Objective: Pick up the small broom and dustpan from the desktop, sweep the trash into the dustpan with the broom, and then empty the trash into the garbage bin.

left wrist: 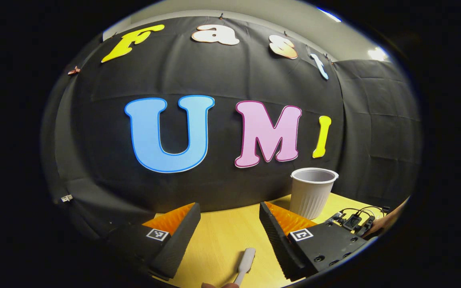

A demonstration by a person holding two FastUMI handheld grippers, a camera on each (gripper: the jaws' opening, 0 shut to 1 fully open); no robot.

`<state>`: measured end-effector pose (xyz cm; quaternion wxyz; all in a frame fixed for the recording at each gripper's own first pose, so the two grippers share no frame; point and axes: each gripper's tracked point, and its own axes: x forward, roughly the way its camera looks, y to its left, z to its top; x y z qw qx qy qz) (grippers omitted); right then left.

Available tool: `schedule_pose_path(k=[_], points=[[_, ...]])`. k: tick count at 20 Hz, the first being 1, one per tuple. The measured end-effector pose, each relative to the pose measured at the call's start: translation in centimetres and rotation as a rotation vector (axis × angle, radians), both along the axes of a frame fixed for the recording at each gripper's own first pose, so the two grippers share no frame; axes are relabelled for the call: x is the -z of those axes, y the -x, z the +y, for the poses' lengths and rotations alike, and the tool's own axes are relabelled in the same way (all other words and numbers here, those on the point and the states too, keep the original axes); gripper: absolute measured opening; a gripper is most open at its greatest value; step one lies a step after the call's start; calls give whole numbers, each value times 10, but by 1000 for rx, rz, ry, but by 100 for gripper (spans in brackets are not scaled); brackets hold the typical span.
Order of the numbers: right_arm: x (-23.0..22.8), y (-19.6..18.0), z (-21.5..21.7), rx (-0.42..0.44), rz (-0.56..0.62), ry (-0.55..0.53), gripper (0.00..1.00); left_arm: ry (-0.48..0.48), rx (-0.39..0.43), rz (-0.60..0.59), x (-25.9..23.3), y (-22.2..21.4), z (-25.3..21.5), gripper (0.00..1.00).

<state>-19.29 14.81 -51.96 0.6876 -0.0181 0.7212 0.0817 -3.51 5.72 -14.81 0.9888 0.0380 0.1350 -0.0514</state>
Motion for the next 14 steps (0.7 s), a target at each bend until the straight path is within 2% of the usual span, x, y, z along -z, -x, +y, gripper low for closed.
schedule_pose_path(k=[2,3,4,5,7,9,11,13,14], points=[[0,-1,3,-5,2,0,87,11,-2,20,8,-2,-1,94],[0,-3,3,-5,-1,-2,82,13,-1,36,12,-4,-1,94],[1,-2,2,-10,7,1,82,16,8,62,20,-5,-1,94],[0,-1,-2,-14,12,3,75,20,24,100,30,-4,-1,94],[-2,0,-3,-27,14,-7,48,31,53,201,55,-2,1,94],[-2,1,-4,-47,25,-15,37,63,75,322,87,0,-1,94],[-3,1,-4,-57,32,-16,36,88,80,467,129,3,2,95],[-3,1,-5,-63,32,-16,36,66,77,637,176,23,9,96],[-3,1,-5,-64,27,-18,35,50,83,742,201,36,12,92]])
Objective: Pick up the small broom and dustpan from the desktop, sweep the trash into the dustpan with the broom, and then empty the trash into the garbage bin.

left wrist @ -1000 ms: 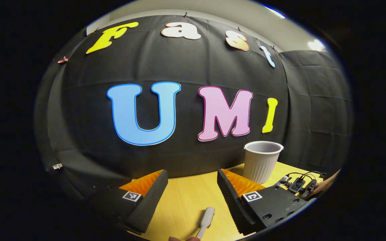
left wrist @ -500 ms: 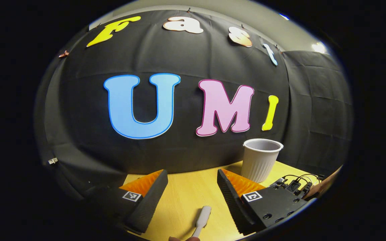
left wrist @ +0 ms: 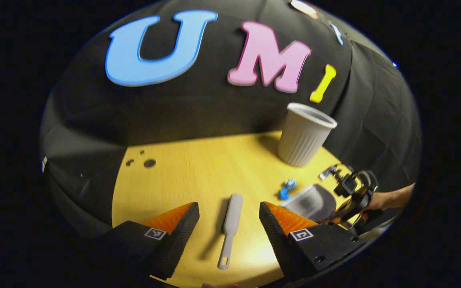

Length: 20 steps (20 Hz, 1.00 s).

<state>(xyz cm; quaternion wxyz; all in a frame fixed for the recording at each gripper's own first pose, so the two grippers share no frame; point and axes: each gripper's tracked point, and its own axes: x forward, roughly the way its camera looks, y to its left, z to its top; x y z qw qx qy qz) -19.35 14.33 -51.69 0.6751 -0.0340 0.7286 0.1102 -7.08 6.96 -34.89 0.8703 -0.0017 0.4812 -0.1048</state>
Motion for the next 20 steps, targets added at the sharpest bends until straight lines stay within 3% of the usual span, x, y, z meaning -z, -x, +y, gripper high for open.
schedule_pose_path(k=[1,5,10,12,15,20], points=[[1,0,0,-2,-4,-3,36,-15,22,96,24,13,0,96],[1,0,0,-9,-4,-8,35,-109,151,351,91,41,3,96],[1,-1,0,-16,-3,-12,35,-172,156,513,142,49,6,96],[1,0,-1,-16,-6,-11,35,-204,168,535,152,51,10,94],[1,-1,-1,-20,-6,-16,36,-234,183,558,167,50,9,76],[1,-2,-1,-24,-6,-18,35,-267,234,591,169,42,2,67]])
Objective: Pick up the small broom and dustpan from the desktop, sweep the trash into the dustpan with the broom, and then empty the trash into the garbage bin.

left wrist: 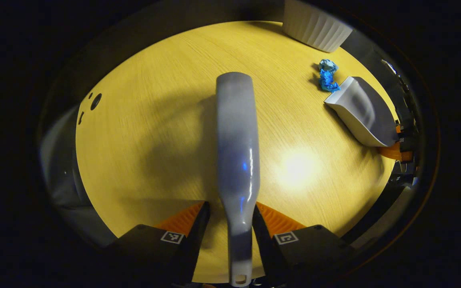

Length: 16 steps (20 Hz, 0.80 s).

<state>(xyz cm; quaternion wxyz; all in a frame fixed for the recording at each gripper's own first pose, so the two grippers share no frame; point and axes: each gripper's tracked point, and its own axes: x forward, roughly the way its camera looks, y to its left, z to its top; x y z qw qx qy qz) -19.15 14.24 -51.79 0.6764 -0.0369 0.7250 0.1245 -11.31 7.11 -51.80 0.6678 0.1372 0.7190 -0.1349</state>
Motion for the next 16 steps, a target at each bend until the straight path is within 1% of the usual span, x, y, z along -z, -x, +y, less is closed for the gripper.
schedule_pose_path(k=[1,3,4,5,7,8,9,10,11,12,13,15,16], points=[[1,0,0,0,0,0,36,-16,-4,37,-1,4,2,59],[0,0,0,0,1,1,35,-19,-22,46,-3,3,0,57],[0,0,-1,0,0,1,35,-12,-8,43,-1,3,-1,54],[0,0,0,2,-2,1,35,0,15,15,-5,-1,-3,50],[0,-1,0,2,-4,1,35,28,51,-11,-3,-2,-2,28],[0,-1,0,2,-6,1,35,48,62,-25,-1,-5,-3,27],[0,-1,-1,1,-7,1,35,71,56,-38,-1,-9,-5,21],[0,-1,0,1,-9,2,35,81,47,-58,-1,-17,-8,23],[1,-1,-1,2,-11,2,35,82,44,-72,-1,-27,-10,23],[1,-3,0,1,-12,2,35,85,51,-85,-3,-38,-14,26],[1,-3,0,1,-11,1,35,91,65,-106,-5,-52,-22,22],[1,-3,0,-1,-9,-1,35,89,120,-150,-9,-83,-36,22],[0,-3,0,-2,-7,-2,35,93,154,-162,-11,-94,-46,25]])
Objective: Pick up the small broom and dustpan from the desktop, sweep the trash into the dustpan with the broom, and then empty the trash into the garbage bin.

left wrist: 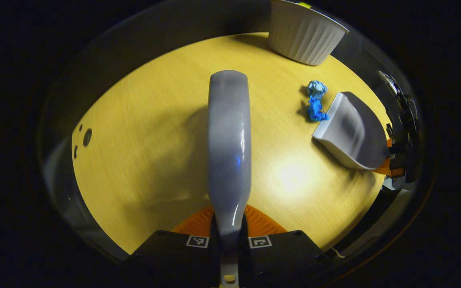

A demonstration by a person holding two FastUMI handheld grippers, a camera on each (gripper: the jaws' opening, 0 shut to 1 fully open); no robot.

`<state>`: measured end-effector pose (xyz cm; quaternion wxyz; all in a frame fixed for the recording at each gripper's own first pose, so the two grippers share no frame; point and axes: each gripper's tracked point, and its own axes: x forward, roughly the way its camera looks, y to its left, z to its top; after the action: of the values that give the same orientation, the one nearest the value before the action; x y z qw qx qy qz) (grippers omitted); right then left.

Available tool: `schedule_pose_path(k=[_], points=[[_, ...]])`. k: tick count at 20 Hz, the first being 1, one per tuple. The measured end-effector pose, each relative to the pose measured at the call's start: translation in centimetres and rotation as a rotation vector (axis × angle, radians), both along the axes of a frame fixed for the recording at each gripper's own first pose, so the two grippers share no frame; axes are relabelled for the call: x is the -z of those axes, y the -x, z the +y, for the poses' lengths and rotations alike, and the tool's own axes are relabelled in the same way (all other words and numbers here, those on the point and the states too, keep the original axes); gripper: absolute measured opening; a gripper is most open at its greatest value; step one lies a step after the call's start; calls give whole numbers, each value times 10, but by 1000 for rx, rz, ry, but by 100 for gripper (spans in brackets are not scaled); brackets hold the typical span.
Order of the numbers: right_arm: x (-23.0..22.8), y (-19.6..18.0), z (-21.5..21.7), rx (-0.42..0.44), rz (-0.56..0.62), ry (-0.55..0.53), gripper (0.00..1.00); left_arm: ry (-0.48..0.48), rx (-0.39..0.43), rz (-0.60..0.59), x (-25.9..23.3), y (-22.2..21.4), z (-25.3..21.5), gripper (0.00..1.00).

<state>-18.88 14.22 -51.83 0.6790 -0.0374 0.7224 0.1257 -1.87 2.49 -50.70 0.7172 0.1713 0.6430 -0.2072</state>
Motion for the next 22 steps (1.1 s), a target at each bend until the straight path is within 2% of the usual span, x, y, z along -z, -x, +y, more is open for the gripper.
schedule_pose_path(k=[2,7,12,19,20,21,22], points=[[0,0,0,-3,7,0,35,13,67,-10,1,-18,-24,22],[0,2,0,-13,19,-1,35,38,182,40,16,-45,-82,22],[0,2,-1,-16,27,-11,35,19,359,94,25,-52,-118,22],[-1,2,1,-11,31,-25,35,54,493,188,31,-25,-143,22],[-1,2,1,-13,32,-26,28,69,508,199,29,-20,-145,24],[0,1,1,-13,32,-27,28,90,514,225,29,-10,-150,22],[-1,1,2,-14,33,-28,35,88,531,227,29,-6,-152,24]])
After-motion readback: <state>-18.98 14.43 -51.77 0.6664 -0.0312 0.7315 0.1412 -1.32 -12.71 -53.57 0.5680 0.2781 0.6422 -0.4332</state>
